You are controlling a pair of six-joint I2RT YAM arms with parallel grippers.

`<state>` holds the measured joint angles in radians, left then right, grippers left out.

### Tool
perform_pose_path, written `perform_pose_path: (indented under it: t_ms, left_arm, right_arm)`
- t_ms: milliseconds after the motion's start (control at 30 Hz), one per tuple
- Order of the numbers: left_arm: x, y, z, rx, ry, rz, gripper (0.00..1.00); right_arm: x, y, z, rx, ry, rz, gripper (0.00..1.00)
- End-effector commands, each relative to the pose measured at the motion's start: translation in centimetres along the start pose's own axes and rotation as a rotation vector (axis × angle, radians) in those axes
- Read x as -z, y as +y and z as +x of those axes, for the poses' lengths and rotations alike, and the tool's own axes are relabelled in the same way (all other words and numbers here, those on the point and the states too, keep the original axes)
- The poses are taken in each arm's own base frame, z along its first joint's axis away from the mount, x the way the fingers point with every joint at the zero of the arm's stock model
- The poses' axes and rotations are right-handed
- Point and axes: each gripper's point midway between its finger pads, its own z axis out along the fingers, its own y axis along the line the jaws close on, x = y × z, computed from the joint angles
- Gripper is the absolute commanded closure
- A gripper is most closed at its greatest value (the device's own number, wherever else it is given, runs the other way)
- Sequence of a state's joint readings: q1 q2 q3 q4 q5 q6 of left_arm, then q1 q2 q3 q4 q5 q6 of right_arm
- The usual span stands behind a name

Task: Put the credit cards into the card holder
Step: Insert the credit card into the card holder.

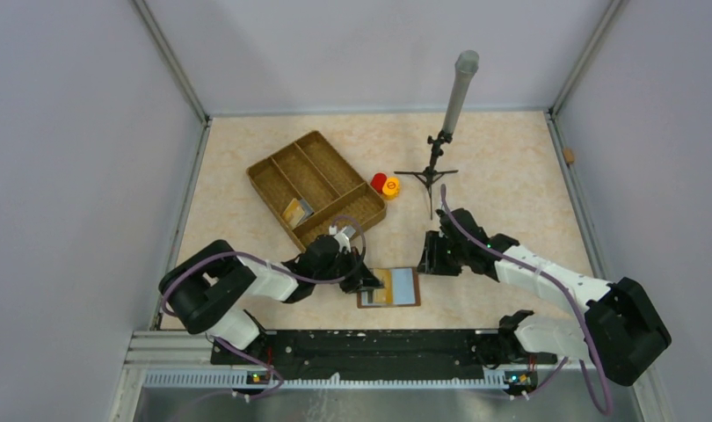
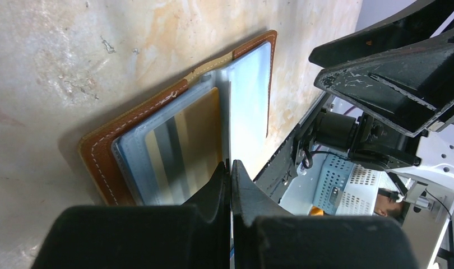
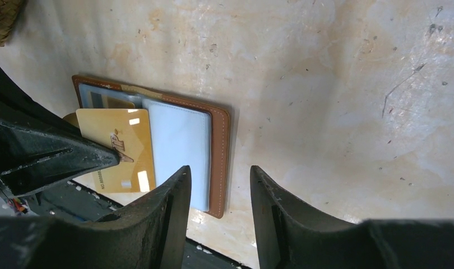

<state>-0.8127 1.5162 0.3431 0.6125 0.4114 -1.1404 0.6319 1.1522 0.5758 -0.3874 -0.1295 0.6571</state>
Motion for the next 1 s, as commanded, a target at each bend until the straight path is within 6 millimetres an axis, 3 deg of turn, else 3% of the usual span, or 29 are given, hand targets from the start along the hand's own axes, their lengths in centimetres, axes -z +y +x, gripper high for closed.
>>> perform_pose_path:
  t_ms: [0, 667, 967]
  left_arm:
    - [-0.4, -1.2, -0.4, -0.009, -0.010, 0.049, 1.00]
    - [-0.8, 1.2, -0.1, 0.018, -0.026, -0.003, 1.00]
    - [-1.2, 1.7, 0.5, 0.030, -0.007, -0.003, 1.00]
  right_arm:
    - [0.5, 0.4, -1.2, -0.007, -0.046, -0.005, 0.58]
    - [-0.8, 0.5, 0.5, -0.016, 0.010, -0.050, 0.58]
    - [-2.2, 1.8, 1.9, -0.015, 0.043, -0.077, 0.60]
